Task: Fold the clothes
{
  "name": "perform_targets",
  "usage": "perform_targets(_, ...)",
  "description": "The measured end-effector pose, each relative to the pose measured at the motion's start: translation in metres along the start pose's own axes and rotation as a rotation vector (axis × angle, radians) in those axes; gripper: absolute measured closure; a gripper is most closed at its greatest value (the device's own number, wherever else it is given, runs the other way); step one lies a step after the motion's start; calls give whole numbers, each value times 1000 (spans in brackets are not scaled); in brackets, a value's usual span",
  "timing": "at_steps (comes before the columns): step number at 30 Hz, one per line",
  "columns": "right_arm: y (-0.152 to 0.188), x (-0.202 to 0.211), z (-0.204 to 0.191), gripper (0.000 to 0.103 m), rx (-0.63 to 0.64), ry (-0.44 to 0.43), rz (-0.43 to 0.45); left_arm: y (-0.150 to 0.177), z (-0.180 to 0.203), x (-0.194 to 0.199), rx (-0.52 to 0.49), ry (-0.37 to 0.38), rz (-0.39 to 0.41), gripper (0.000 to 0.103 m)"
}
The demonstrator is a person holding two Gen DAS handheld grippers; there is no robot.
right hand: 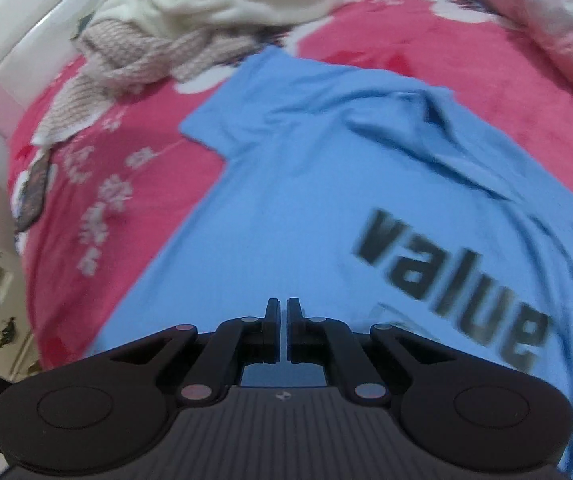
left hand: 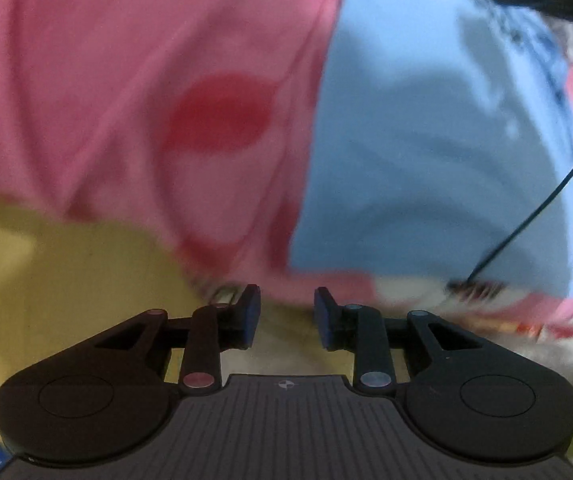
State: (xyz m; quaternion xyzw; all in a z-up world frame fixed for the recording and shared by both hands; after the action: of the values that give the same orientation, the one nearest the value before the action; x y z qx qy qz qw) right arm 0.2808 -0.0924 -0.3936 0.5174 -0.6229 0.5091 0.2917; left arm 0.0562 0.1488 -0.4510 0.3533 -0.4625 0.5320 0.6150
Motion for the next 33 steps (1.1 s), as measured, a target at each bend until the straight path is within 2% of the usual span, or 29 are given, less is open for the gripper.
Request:
perform_targets(4, -14, 9, 31, 101, -36, 59, 73, -7, -15, 35, 6, -53, -2, 74)
perform_targets(6, -26, 12, 46, 101, -51, 83, 117, -28, -22, 54, 32, -75, 35, 74)
perform_targets(9, -52, 13, 61, 101, -49, 100, 194, -79, -30, 79, 86, -83, 168, 74)
perform_targets(12, -76, 8, 70, 101, 0, 125, 262, -143, -31, 88, 122, -76, 334, 73)
perform_targets(16, -102, -8, 73, 101, 123, 170, 304, -222, -13, 68, 175, -74, 495, 73)
perform_targets(19, -112, -25, 70, 100, 245, 218, 318, -269, -4, 53, 220, -58, 579, 73)
perform_targets(22, -117, -47, 65, 96, 351, 253, 305, -308, 15, 38, 174, -92, 650, 73)
perform_targets(25, -118, -66, 62, 87, 442, 293, 296, -339, 31, 26, 130, -119, 721, 73)
perform_targets(27, -119, -73, 63, 87, 478, 327, 304, -357, 36, 16, 108, -145, 749, 73)
perform_targets(33, -145, -63, 80, 98, 459, 376, 418, -388, 42, -11, 56, -244, 780, 73)
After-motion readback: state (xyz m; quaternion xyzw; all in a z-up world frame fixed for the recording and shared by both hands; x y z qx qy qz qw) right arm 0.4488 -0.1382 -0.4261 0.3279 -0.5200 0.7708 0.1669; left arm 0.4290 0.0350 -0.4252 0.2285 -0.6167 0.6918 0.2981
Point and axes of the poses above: each gripper's, at about its wrist camera, not at the fingertips, and x roughly against the way its jaws point, z to its right, y to its underside, the point moved 6 cm from there along -x, roughly the way its jaws point, and after that the axes turned 11 degrees about -x, right-handed, at the moved point
